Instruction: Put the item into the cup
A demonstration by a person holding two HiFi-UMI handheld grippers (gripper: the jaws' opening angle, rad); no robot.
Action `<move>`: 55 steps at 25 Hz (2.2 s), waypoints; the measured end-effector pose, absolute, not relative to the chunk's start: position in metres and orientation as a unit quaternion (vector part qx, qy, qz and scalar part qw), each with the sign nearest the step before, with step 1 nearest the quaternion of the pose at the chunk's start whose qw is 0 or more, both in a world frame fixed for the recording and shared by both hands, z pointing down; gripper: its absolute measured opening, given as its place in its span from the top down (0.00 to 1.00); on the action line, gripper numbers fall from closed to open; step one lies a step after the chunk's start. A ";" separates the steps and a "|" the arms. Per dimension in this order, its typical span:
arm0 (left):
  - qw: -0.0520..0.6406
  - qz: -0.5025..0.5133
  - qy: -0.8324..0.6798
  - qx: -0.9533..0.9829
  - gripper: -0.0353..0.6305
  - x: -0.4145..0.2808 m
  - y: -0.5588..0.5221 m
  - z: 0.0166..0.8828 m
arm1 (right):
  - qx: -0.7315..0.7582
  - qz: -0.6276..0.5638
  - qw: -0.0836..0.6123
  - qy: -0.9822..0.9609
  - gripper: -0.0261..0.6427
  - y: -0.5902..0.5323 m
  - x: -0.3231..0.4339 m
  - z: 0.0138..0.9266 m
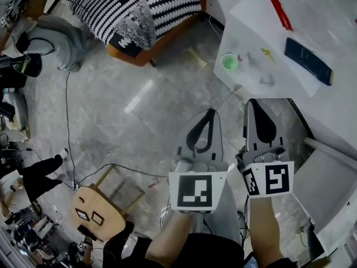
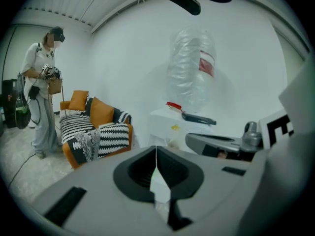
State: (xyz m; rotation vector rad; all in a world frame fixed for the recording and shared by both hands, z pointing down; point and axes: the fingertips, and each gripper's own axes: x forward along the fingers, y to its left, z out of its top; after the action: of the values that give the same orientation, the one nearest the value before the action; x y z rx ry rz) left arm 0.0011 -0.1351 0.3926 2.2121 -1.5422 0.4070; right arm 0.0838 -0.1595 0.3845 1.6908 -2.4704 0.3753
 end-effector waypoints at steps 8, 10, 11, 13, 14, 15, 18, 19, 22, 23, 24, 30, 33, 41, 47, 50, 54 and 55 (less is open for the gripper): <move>0.240 0.163 -0.560 0.776 0.93 -0.008 -0.136 0.459 | 0.585 0.146 0.100 -0.791 0.94 -0.188 0.098 0.468; 0.248 0.166 -0.561 0.772 0.93 -0.011 -0.134 0.473 | 0.588 0.145 0.108 -0.789 0.94 -0.196 0.100 0.483; 0.252 0.168 -0.561 0.770 0.93 -0.012 -0.133 0.480 | 0.589 0.140 0.116 -0.787 0.94 -0.200 0.101 0.491; 0.256 0.178 -0.560 0.768 0.93 -0.015 -0.131 0.496 | 0.591 0.126 0.138 -0.785 0.94 -0.208 0.102 0.509; 0.255 0.187 -0.557 0.768 0.93 -0.015 -0.130 0.504 | 0.591 0.121 0.148 -0.783 0.94 -0.212 0.103 0.518; 0.253 0.196 -0.555 0.768 0.93 -0.015 -0.130 0.513 | 0.592 0.118 0.157 -0.782 0.94 -0.216 0.104 0.527; 0.252 0.213 -0.552 0.766 0.93 -0.015 -0.131 0.537 | 0.590 0.109 0.179 -0.780 0.94 -0.228 0.104 0.549; 0.253 0.215 -0.551 0.765 0.93 -0.015 -0.131 0.544 | 0.589 0.106 0.185 -0.780 0.94 -0.231 0.103 0.555; 0.262 0.222 -0.547 0.763 0.93 -0.014 -0.129 0.560 | 0.586 0.100 0.197 -0.779 0.94 -0.243 0.099 0.569; 0.268 0.224 -0.546 0.761 0.93 -0.013 -0.128 0.564 | 0.586 0.099 0.200 -0.779 0.94 -0.246 0.098 0.573; 0.272 0.226 -0.543 0.761 0.93 -0.012 -0.127 0.569 | 0.585 0.098 0.205 -0.779 0.94 -0.250 0.097 0.577; 0.305 0.249 -0.532 0.750 0.93 -0.015 -0.113 0.610 | 0.591 0.071 0.235 -0.769 0.94 -0.277 0.094 0.606; 0.319 0.252 -0.531 0.743 0.93 -0.018 -0.106 0.624 | 0.592 0.064 0.248 -0.764 0.94 -0.291 0.097 0.615; 0.335 0.273 -0.528 0.731 0.93 -0.038 -0.091 0.645 | 0.584 0.066 0.275 -0.761 0.94 -0.308 0.092 0.638; 0.346 0.283 -0.516 0.731 0.93 -0.051 -0.084 0.660 | 0.592 0.065 0.292 -0.748 0.94 -0.319 0.096 0.658; 0.351 0.286 -0.520 0.725 0.93 -0.060 -0.081 0.666 | 0.606 0.063 0.297 -0.735 0.94 -0.325 0.101 0.661; 0.368 0.279 -0.518 0.719 0.93 -0.062 -0.074 0.672 | 0.611 0.073 0.285 -0.735 0.84 -0.327 0.101 0.660; 0.369 0.279 -0.517 0.720 0.93 -0.061 -0.073 0.672 | 0.610 0.074 0.284 -0.736 0.83 -0.327 0.100 0.660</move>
State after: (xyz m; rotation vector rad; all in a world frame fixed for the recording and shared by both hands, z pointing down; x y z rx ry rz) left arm -0.0612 -0.0728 0.6723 1.8478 -1.3267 0.7163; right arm 0.1004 -0.3266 0.6601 1.6329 -1.9694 0.1990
